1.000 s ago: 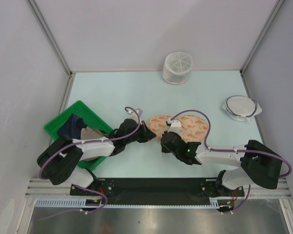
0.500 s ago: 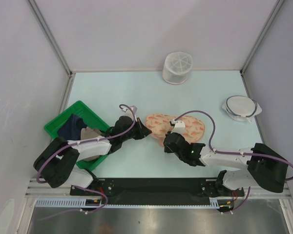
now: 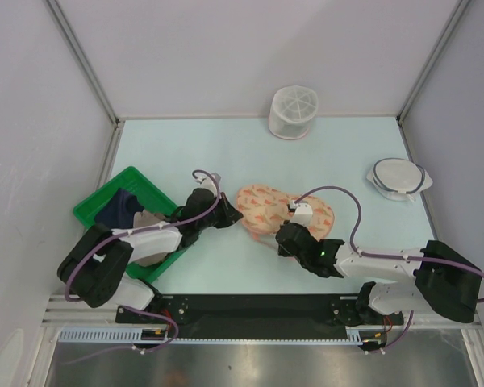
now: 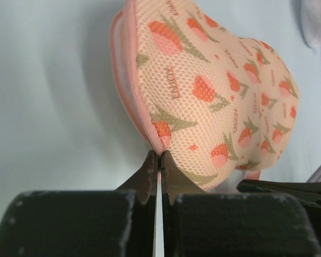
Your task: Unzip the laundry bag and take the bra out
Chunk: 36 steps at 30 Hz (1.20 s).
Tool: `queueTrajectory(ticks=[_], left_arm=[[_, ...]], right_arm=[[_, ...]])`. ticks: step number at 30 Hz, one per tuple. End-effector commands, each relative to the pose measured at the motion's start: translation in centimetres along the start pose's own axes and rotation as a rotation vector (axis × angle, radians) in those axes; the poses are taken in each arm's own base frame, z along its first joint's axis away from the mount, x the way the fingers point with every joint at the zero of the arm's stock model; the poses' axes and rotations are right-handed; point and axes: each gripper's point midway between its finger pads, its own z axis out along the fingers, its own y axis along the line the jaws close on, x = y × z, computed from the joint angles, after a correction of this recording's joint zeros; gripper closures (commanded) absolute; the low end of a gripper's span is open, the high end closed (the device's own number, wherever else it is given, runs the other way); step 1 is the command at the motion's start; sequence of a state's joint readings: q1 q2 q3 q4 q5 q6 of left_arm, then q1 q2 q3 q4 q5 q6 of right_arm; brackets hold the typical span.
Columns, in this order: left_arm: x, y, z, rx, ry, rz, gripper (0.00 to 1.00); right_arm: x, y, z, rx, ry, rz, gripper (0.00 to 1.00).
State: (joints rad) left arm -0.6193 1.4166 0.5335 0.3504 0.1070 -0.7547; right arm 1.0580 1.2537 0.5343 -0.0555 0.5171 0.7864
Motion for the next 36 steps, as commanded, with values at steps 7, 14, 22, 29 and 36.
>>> queueTrajectory(ticks=[7, 14, 22, 29, 36], left_arm=[[-3.7, -1.1, 1.7, 0.006, -0.064, 0.063, 1.0], [-2.4, -0.4, 1.0, -0.001, -0.036, 0.04, 0.31], [0.6, -1.1, 0.1, 0.05, 0.009, -0.021, 0.21], [2.4, -2.1, 1.3, 0.083, 0.05, -0.044, 0.23], [1.9, -2.9, 2.1, 0.116, 0.036, -0.063, 0.47]], right_arm=[[-0.2, -0.4, 0.0, 0.018, -0.012, 0.013, 1.0], [0.0, 1.2, 0.6, -0.048, -0.008, 0.028, 1.0], [-0.3, 1.9, 1.0, -0.07, -0.01, 0.027, 0.94], [-0.4, 2.4, 1.3, -0.104, -0.011, 0.022, 0.76], [-0.7, 2.6, 1.8, -0.124, -0.021, 0.017, 0.63]])
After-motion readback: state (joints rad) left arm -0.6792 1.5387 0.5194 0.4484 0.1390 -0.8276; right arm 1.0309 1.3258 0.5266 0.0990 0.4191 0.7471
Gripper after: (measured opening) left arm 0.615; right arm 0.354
